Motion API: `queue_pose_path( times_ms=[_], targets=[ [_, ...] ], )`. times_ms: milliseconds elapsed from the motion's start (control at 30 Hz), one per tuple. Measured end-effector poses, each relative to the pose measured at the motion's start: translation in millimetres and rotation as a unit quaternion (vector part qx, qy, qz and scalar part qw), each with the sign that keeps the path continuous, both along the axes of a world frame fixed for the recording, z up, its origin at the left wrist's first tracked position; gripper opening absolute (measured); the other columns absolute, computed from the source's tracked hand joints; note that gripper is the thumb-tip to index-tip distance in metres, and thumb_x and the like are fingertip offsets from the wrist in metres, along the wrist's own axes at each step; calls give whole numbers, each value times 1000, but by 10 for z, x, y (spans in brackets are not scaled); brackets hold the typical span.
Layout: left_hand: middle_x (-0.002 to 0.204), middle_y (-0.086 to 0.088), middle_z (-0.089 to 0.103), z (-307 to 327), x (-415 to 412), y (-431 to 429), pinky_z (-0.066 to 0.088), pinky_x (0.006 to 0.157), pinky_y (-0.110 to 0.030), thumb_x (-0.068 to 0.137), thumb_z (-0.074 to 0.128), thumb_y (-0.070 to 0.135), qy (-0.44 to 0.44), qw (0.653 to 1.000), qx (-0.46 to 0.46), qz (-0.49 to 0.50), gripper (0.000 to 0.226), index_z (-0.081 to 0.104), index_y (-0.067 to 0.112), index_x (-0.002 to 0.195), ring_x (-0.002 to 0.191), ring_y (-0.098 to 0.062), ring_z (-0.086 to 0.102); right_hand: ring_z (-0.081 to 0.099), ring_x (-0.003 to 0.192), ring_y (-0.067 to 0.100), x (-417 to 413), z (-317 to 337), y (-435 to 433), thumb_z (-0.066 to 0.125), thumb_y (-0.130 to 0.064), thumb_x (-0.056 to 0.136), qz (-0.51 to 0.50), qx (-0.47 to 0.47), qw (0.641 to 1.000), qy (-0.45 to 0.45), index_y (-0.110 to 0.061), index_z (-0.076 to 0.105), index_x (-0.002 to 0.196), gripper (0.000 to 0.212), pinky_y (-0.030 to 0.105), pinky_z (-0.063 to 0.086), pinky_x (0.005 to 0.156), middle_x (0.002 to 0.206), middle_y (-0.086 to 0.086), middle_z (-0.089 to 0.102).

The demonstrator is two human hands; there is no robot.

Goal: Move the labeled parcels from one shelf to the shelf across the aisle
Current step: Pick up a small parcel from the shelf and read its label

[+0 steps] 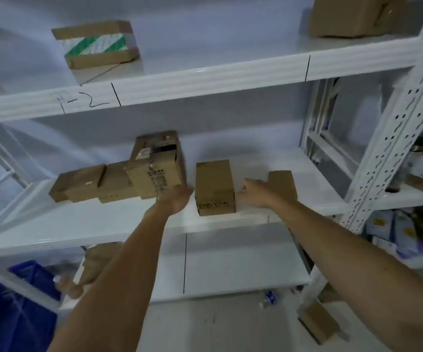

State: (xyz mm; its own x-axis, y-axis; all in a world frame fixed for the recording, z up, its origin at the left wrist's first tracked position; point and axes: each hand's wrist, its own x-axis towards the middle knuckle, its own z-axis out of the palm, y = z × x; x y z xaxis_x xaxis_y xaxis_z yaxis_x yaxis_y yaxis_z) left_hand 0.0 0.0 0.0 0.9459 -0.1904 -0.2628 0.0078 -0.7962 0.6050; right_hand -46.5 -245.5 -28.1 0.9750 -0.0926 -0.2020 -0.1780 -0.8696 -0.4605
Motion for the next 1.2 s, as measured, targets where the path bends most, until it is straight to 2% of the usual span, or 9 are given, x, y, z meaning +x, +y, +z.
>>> queue_pose_path(
  times_ms=[67,133,167,267,400,633,900,1033,1200],
  targets=[
    [141,-7,60,-50,38,-157,35,117,-42,108,46,38,12,999,-40,16,46,63,6,136,135,-26,51,57,88,26,132,-51,-38,49,-43,102,-3,6,1000,0,-4,56,128,47,34,37,62,87,1,55],
    [107,-1,64,-148,97,-302,41,110,-42,107,51,32,35,996,-74,40,30,70,9,102,108,-21,57,56,89,22,260,-88,-71,47,-49,102,6,22,1000,11,-3,45,148,65,29,38,61,90,-2,54],
    [106,-3,66,-196,144,-377,43,107,-40,105,54,35,31,994,-85,57,30,70,10,100,102,-21,59,59,95,22,326,-98,-76,46,-50,103,15,27,999,17,-3,39,153,69,30,43,67,100,1,59],
    [149,-13,59,-363,265,-472,41,118,-47,95,61,56,56,987,-107,107,73,55,6,146,133,-31,57,53,136,34,461,-132,-73,45,-53,104,24,44,998,30,-4,28,159,76,41,47,104,156,17,47],
    [150,-11,57,-516,341,-499,42,117,-45,96,58,59,53,987,-96,118,73,53,8,148,136,-33,56,35,151,37,558,-144,-9,41,-54,105,19,77,996,44,-3,12,164,83,42,35,118,169,19,26],
    [119,-26,68,-701,604,-490,51,105,-47,101,53,48,98,977,-113,149,54,66,1,125,113,-38,65,40,147,40,680,-309,101,40,-50,107,-20,86,995,44,-4,12,164,79,44,38,116,166,21,31],
    [129,-14,68,-934,701,-402,54,104,-45,100,58,53,167,944,-202,199,45,64,11,115,122,-32,64,55,132,34,775,-539,61,55,-66,92,-102,216,967,88,-12,34,156,86,47,49,107,152,12,51],
    [133,-10,66,-991,613,-298,53,107,-46,98,59,56,187,933,-243,188,46,64,17,123,123,-31,64,60,126,30,683,-597,63,58,-72,84,-134,289,943,92,-16,43,149,88,47,52,104,145,7,57],
    [134,-6,65,-1002,535,-252,51,108,-45,99,56,58,173,937,-253,166,56,62,17,138,126,-29,63,65,114,28,764,-918,53,58,-90,61,-165,322,930,68,-15,50,145,113,44,53,97,122,2,62]
  ],
)
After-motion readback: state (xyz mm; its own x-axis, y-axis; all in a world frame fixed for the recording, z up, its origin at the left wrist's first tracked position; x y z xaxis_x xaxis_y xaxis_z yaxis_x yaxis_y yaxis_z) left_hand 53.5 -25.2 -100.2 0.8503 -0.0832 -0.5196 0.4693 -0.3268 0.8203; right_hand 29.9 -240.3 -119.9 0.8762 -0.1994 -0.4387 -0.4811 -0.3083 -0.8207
